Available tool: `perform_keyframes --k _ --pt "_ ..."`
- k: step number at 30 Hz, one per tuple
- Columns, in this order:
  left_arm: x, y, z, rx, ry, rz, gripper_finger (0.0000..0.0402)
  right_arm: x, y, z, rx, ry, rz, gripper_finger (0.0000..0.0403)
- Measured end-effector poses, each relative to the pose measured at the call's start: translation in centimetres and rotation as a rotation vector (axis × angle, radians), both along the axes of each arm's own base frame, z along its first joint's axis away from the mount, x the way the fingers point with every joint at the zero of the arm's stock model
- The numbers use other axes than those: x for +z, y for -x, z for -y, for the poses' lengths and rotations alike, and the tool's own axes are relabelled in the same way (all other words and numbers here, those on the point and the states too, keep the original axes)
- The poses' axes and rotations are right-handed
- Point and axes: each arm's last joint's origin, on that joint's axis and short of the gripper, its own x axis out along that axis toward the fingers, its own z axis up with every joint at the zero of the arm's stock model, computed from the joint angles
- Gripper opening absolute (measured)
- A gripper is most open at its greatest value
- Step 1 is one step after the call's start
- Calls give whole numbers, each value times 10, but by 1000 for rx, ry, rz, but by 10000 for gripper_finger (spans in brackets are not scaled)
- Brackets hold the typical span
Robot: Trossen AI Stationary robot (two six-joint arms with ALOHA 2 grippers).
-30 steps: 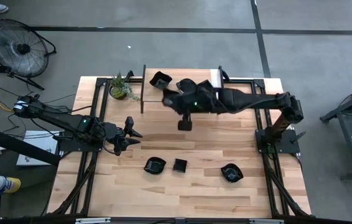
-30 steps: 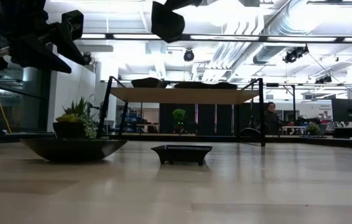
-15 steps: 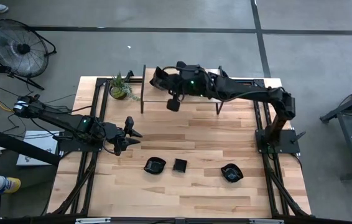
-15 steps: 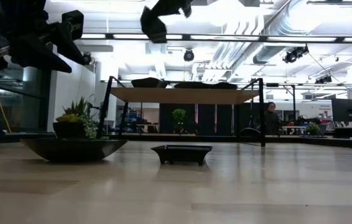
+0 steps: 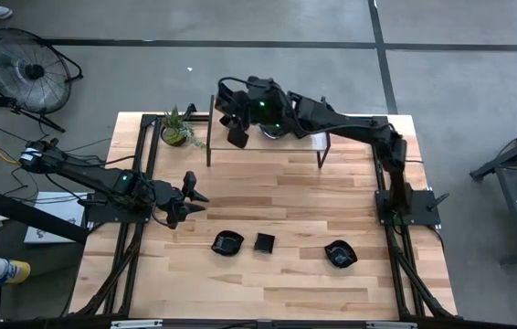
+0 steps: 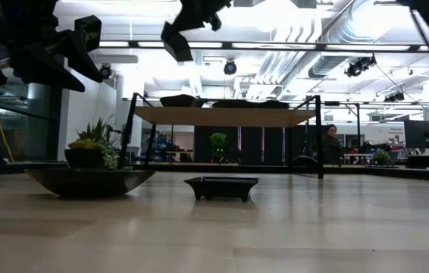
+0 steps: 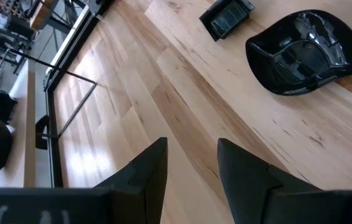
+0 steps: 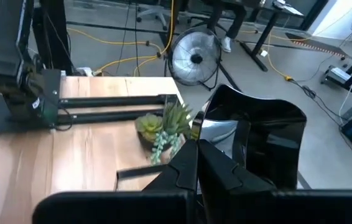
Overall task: Pick & Place Mini shaped plates
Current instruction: Stack the black distorted square plate on top of the black distorted square plate on the shelf
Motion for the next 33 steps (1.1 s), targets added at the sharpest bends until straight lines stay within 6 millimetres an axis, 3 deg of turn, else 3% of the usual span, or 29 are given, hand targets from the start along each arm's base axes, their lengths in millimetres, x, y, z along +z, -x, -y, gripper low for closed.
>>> perform_keyframes --k 5,12,18,24,29,33 --pt "1 0 0 19 20 8 136 7 -5 7 -11 -32 -117 0" --pt "8 -4 -2 24 -135 88 136 -17 3 -10 129 9 -434 0" --pt "18 -8 -5 11 -490 149 136 -26 13 -40 265 23 -648 0" --pt "39 -13 -4 -48 -798 274 136 -30 10 -88 492 123 -717 0" --pt "56 -26 -13 -82 -868 159 136 -29 7 -126 624 264 -727 0" --pt "67 -45 -20 -123 -834 68 136 -28 7 -141 618 313 -735 0"
